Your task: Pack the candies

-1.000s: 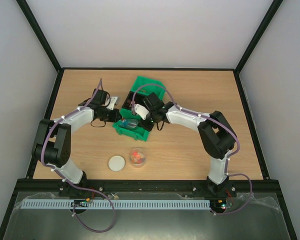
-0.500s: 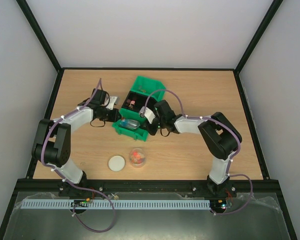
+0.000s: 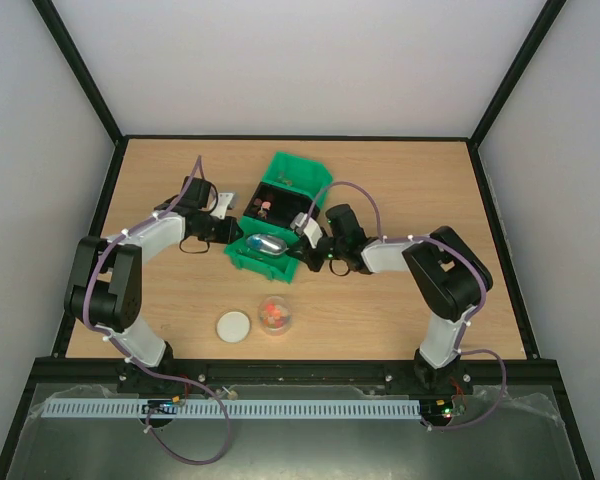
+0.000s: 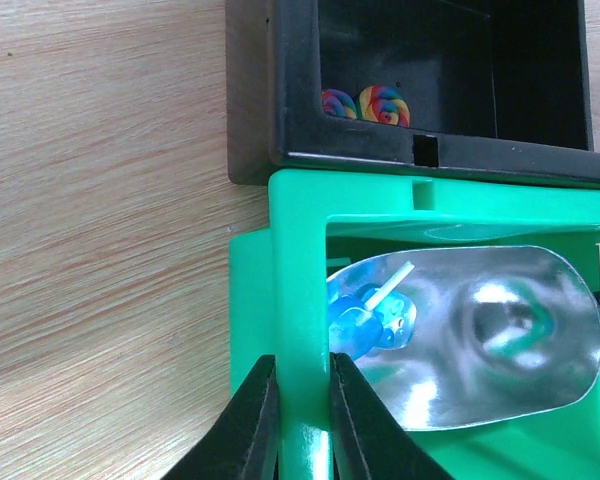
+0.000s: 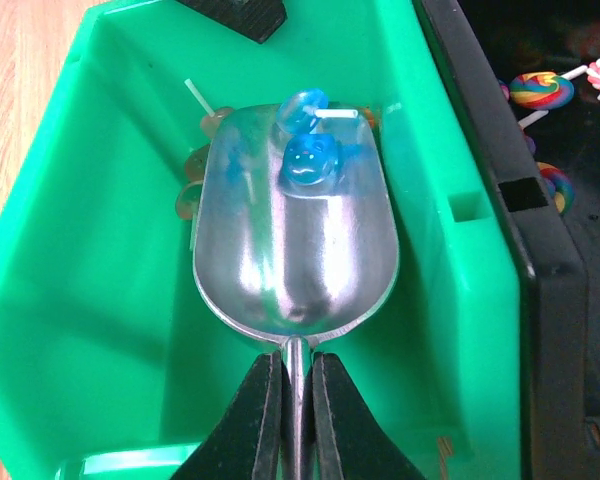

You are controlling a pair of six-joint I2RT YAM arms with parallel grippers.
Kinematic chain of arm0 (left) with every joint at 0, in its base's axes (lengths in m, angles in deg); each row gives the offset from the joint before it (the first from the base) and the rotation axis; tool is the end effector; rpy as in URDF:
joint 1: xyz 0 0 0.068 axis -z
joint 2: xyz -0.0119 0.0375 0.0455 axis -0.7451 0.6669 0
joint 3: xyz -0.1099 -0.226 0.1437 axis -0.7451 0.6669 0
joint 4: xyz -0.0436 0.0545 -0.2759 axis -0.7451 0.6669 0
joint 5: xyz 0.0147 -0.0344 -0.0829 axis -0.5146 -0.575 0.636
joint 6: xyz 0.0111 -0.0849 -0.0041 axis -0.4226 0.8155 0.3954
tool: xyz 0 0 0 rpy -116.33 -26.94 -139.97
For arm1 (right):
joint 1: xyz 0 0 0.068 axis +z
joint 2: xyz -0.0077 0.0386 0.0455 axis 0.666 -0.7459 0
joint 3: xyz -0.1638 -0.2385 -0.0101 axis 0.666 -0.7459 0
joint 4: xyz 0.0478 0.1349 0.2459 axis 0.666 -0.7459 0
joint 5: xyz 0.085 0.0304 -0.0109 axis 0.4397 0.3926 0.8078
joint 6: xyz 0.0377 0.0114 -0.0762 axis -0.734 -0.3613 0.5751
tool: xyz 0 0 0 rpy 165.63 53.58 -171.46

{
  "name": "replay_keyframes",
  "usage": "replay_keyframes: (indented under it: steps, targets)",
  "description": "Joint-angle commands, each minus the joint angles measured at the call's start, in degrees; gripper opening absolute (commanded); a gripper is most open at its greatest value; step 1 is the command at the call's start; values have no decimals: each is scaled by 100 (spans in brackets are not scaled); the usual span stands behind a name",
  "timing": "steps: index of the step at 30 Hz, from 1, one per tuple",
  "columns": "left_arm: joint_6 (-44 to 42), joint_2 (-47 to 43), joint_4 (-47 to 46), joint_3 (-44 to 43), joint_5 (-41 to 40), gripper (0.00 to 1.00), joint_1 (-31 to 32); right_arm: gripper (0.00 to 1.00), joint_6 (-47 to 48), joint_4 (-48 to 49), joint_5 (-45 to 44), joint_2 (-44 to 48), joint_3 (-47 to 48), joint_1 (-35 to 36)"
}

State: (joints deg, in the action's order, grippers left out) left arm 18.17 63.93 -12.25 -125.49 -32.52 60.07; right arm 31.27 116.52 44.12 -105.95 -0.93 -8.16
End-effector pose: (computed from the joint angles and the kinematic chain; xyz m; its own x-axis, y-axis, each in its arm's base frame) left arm 0.3558 -0.1097 0.1556 -0.8357 0.1139 -0.5372 0.3758 0.8320 -0.4081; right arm 0.3200 0.2599 0.1332 -0.1875 -0.3340 -0.9237 -0.9188 0.3922 0.0447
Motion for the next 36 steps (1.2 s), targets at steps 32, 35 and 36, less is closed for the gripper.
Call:
replay_keyframes:
  steps: [32,35,36]
  targets:
    - [-211,195,326,-218,55,2,-100,1,3018,-3577,1886,3275,-515,-443]
    - [-231,170,330,-200,44,2,-101,1,3794,-4539,1898,3431,-347,-443]
    - [-232,166,328,-188,47,2,-101,1,4023,-4853,1850,3418,-251,-447]
